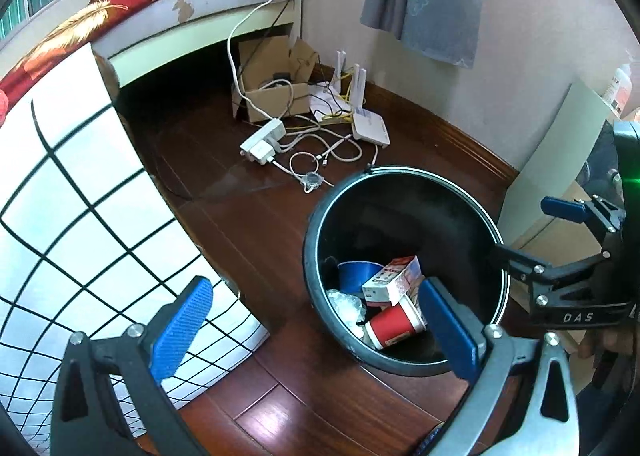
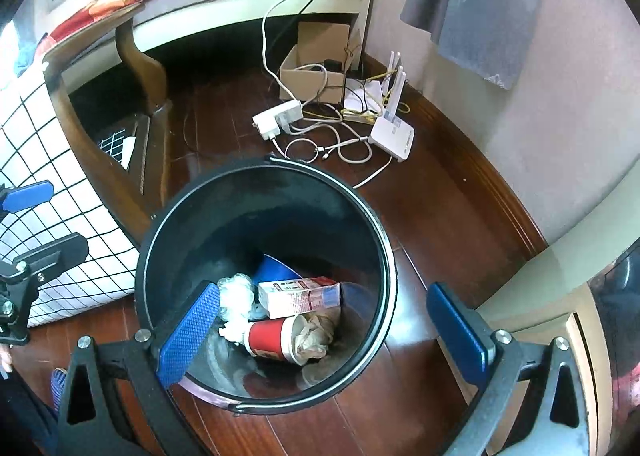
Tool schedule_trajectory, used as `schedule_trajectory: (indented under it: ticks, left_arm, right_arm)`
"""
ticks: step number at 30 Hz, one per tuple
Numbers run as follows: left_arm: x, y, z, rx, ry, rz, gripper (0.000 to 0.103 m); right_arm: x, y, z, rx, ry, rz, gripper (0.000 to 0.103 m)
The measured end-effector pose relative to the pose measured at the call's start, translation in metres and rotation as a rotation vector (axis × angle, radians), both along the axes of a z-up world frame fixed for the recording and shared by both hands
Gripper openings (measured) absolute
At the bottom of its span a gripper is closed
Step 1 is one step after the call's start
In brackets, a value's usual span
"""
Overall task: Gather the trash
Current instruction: 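Move both tools back to the table toward the green carton and red bag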
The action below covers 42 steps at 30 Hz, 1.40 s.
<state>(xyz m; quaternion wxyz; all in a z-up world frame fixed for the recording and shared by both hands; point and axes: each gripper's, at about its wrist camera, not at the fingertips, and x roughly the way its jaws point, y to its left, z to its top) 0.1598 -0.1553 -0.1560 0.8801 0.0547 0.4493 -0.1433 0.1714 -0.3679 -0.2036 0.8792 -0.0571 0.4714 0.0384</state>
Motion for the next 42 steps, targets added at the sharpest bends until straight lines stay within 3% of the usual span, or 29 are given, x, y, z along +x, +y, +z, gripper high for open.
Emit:
schedule_trajectory:
  ticks: [14, 25, 33, 42]
  left_arm:
    - [-0.021, 0.012, 0.034, -0.004, -0.096, 0.014, 0.103]
    - [-0.029, 0.038, 0.06, -0.029, -0.164, 0.064, 0.103]
    - [-0.044, 0.069, 0.079, -0.037, -0.217, 0.108, 0.103]
    - [-0.056, 0.123, 0.098, -0.036, -0.28, 0.238, 0.103]
  right_arm:
    - [-0.015, 0.004, 0.036, 0.018, -0.088, -0.004, 0.103]
    - [-0.024, 0.035, 0.064, 0.02, -0.153, 0.039, 0.103]
    - [-0.023, 0.06, 0.082, 0.034, -0.204, 0.073, 0.103]
    - [-0.019, 0.107, 0.108, 0.074, -0.295, 0.161, 0.103]
